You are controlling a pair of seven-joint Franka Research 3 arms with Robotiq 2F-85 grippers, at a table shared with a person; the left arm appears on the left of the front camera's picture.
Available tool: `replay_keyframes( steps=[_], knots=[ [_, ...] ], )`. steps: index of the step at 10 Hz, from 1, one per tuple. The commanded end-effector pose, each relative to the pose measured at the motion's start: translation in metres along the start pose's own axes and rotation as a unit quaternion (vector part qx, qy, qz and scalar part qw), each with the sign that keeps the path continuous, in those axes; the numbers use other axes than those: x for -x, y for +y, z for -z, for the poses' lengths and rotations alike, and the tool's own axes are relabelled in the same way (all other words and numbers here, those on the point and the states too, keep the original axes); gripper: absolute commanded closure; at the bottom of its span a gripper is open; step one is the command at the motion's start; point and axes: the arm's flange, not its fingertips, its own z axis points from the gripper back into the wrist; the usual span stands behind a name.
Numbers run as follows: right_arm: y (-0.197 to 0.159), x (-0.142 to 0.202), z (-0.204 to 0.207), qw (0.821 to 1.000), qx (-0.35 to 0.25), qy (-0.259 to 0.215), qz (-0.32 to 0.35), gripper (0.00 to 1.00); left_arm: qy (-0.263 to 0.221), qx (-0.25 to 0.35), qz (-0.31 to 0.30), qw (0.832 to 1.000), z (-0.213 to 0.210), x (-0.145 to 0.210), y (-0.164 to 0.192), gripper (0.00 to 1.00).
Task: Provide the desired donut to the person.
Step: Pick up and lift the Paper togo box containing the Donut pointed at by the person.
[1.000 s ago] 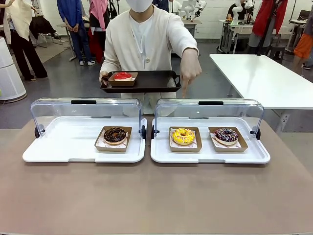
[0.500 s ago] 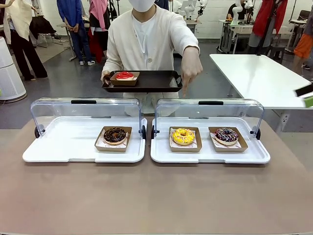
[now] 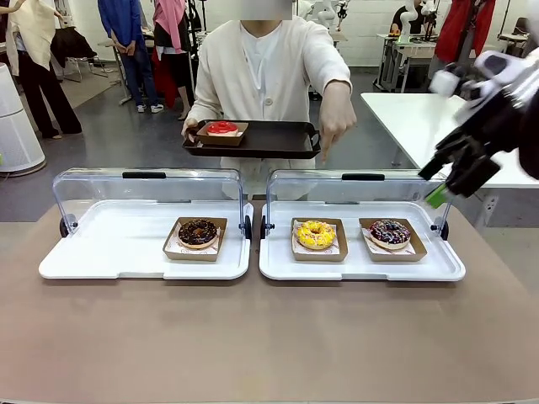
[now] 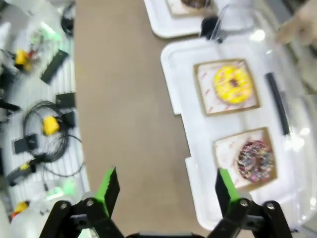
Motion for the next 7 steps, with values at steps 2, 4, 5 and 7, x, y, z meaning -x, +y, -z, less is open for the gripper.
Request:
replay_keyframes(
  steps=[2,4,5,7],
  knots=[
    [0.012,-0.018,0.056,0.997,0.023,0.068,-0.017,0.00,0.000,-0.002,0.002,1.000,-0.001,-0.001,-0.001,0.00],
    [0.015,-0.022,0.075,0.996,0.026,0.087,-0.021,0.00,0.000,-0.002,0.002,1.000,-0.001,-0.001,-0.001,0.00],
    [0.015,-0.018,0.079,0.996,0.016,0.087,-0.018,0.00,0.000,-0.002,0.002,1.000,-0.001,-0.001,-0.001,0.00],
    [0.018,-0.024,0.078,0.996,0.014,0.082,-0.032,0.00,0.000,-0.002,0.002,1.000,-0.001,-0.001,-0.001,0.00]
  ],
)
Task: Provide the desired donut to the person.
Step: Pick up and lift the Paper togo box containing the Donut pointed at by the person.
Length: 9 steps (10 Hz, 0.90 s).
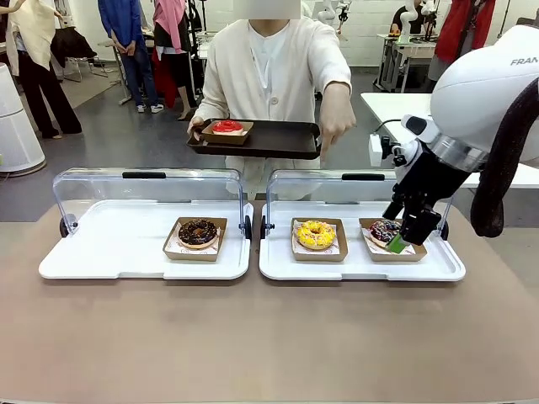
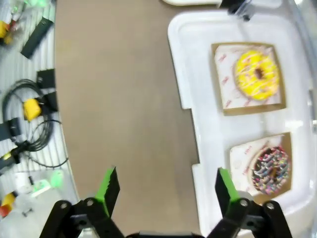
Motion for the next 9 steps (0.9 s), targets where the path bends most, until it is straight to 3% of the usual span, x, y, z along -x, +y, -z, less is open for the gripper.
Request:
replay_keyframes(
  steps=[1,8,9],
  knots=[
    [0.003,-0.008,-0.002,1.000,0.005,0.007,-0.007,0.00,0.000,-0.002,0.002,1.000,-0.001,-0.001,-0.001,0.00],
    [0.003,-0.006,-0.001,1.000,-0.001,-0.002,-0.012,0.00,0.000,-0.002,0.002,1.000,-0.001,-0.001,-0.001,0.00],
    [-0.004,-0.027,0.013,0.999,-0.017,0.029,-0.030,0.00,0.000,-0.002,0.002,1.000,-0.001,-0.001,-0.001,0.00]
  ],
)
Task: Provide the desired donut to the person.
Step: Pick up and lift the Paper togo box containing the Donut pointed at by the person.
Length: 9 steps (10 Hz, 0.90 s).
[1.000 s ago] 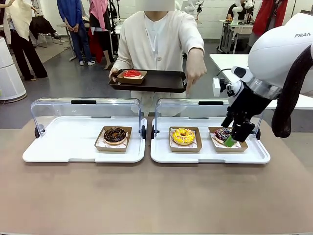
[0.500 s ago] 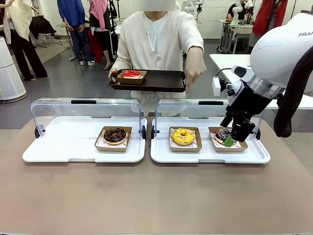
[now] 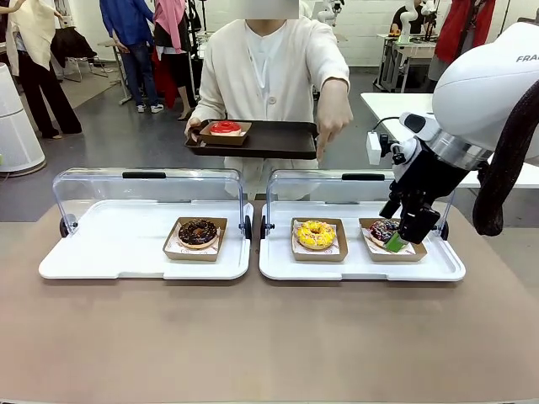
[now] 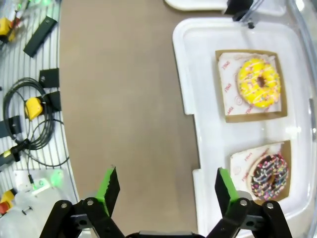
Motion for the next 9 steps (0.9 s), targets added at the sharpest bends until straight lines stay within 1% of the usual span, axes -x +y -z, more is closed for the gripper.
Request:
replay_keyframes(
  steps=[1,4,6,7,8,9],
  knots=[
    [-0.018,-0.037,0.027,0.997,-0.036,0.062,-0.020,0.00,0.000,-0.002,0.002,1.000,-0.001,-0.001,-0.001,0.00],
    [-0.030,-0.078,0.072,0.989,-0.060,0.125,-0.043,0.00,0.000,-0.002,0.002,1.000,-0.001,-0.001,-0.001,0.00],
    [-0.045,-0.088,0.099,0.985,-0.056,0.160,-0.030,0.00,0.000,-0.002,0.002,1.000,-0.001,-0.001,-0.001,0.00],
    [-0.053,-0.090,0.109,0.984,-0.054,0.166,-0.023,0.00,0.000,-0.002,0.002,1.000,-0.001,-0.001,-0.001,0.00],
    [-0.058,-0.092,0.115,0.984,-0.054,0.170,-0.016,0.00,0.000,-0.002,0.002,1.000,-0.001,-0.001,-0.001,0.00],
    [-0.058,-0.094,0.118,0.981,-0.043,0.189,-0.013,0.00,0.000,-0.002,0.002,1.000,-0.001,-0.001,-0.001,0.00]
  ],
)
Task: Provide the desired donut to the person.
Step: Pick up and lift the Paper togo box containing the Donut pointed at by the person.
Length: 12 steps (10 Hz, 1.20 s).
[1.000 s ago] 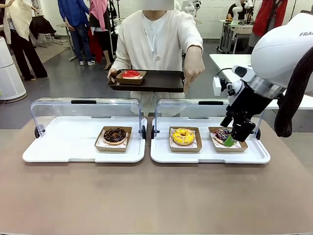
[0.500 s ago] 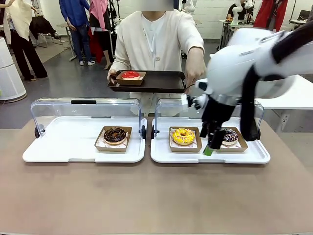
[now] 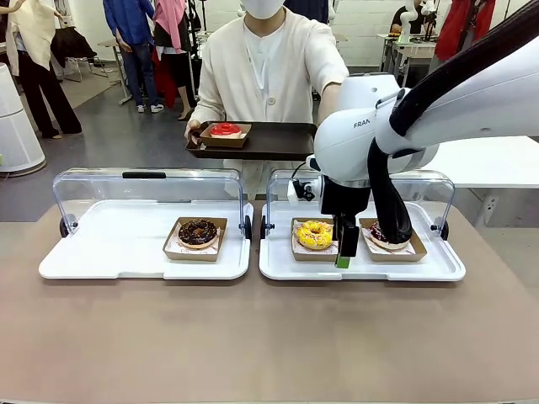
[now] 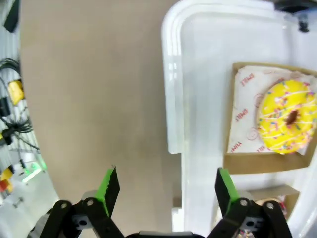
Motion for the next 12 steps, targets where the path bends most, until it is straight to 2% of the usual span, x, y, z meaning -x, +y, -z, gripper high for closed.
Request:
replay_keyframes(
  steps=[1,4,7,12],
  knots=[
    [0.007,0.001,-0.003,1.000,-0.003,-0.010,-0.007,0.00,0.000,-0.002,0.002,1.000,-0.001,-0.001,-0.001,0.00],
    [0.007,0.001,-0.003,1.000,-0.003,-0.010,-0.007,0.00,0.000,-0.002,0.002,1.000,-0.001,-0.001,-0.001,0.00],
    [-0.010,0.001,0.012,0.999,0.028,0.019,0.004,0.00,0.000,-0.002,0.002,1.000,-0.001,-0.001,-0.001,0.00],
    [-0.039,0.014,0.043,0.999,0.038,-0.026,-0.012,0.00,0.000,-0.002,0.002,1.000,-0.001,-0.001,-0.001,0.00]
  ],
)
